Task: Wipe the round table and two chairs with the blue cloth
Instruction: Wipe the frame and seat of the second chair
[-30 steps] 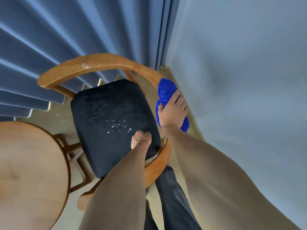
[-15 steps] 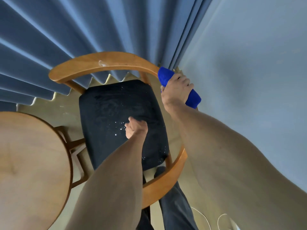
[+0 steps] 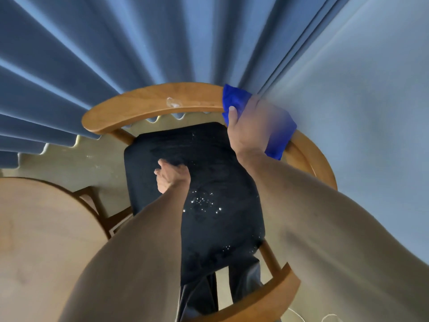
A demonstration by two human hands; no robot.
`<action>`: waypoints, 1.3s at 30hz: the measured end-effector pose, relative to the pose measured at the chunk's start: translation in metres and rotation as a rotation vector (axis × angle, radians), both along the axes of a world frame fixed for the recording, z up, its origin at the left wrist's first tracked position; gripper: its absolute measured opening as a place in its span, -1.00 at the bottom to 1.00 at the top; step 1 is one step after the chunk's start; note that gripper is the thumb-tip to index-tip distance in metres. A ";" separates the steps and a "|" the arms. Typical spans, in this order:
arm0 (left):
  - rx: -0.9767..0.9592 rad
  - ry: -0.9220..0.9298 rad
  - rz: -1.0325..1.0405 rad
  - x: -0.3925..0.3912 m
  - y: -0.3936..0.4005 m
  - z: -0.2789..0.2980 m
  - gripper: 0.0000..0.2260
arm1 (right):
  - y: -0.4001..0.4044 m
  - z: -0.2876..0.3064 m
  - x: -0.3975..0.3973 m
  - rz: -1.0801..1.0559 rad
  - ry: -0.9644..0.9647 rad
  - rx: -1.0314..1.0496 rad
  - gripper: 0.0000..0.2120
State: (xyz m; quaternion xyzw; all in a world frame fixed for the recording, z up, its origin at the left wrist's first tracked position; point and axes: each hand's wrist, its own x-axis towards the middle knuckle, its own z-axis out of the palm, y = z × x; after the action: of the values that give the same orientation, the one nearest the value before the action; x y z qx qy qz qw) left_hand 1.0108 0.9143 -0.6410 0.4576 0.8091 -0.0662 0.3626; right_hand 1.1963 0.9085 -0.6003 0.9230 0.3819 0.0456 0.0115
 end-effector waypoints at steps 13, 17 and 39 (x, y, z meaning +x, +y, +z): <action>0.136 0.028 0.139 -0.045 0.055 0.009 -0.43 | 0.049 -0.007 -0.038 0.081 0.076 0.070 -0.38; 0.114 0.010 0.184 -0.057 0.060 0.011 -0.47 | 0.063 0.000 -0.053 0.210 0.097 0.033 -0.38; 0.015 -0.050 0.357 -0.160 0.033 -0.007 -0.47 | 0.139 0.010 -0.279 0.885 0.086 -0.198 -0.68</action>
State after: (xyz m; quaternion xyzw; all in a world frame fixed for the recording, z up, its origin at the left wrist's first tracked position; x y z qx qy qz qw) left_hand 0.8512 0.9475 -0.6478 0.3107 0.8688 0.0165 0.3853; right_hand 0.9178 1.0474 -0.5905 0.6665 0.7423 -0.0288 0.0634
